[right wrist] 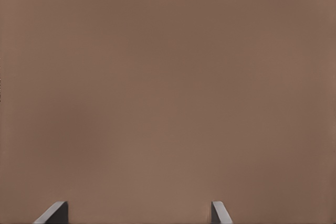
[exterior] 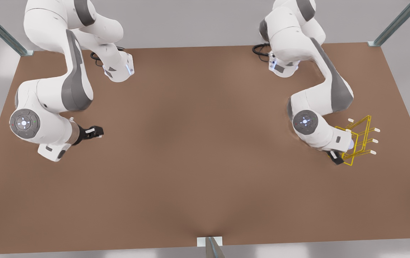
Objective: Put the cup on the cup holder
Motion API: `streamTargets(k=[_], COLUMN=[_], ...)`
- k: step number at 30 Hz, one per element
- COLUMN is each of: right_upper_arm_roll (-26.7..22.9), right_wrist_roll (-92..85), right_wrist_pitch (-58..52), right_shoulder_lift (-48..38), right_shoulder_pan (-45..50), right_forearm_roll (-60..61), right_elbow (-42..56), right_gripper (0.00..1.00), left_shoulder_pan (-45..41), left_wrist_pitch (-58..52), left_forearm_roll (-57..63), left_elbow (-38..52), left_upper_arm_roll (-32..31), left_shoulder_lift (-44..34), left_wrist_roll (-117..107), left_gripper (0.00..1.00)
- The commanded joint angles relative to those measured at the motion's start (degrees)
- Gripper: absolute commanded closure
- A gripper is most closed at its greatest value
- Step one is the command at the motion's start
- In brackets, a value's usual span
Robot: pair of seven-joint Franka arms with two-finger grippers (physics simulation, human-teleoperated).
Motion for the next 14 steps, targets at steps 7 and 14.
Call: streamTargets(k=[7, 14], right_upper_arm_roll=[-1.7, -1.8], right_wrist_roll=[-0.1, 1.0], right_wrist_pitch=[-1.9, -1.9], right_shoulder_lift=[-0.9, -2.3], right_shoulder_pan=[2.0, 1.9], right_forearm_roll=[-2.7, -2.7], right_elbow=[0.6, -0.2], right_gripper=[0.00, 0.00], left_shoulder_pan=[56.3, 55.5], left_wrist_pitch=[-18.7, -19.6], left_forearm_roll=[10.5, 10.1], left_elbow=[1.0, 2.5], left_upper_arm_roll=[-73.6, -73.3], left_shoulder_lift=[-24.1, -21.9], left_wrist_roll=[99.4, 100.0], left_gripper=[0.00, 0.00])
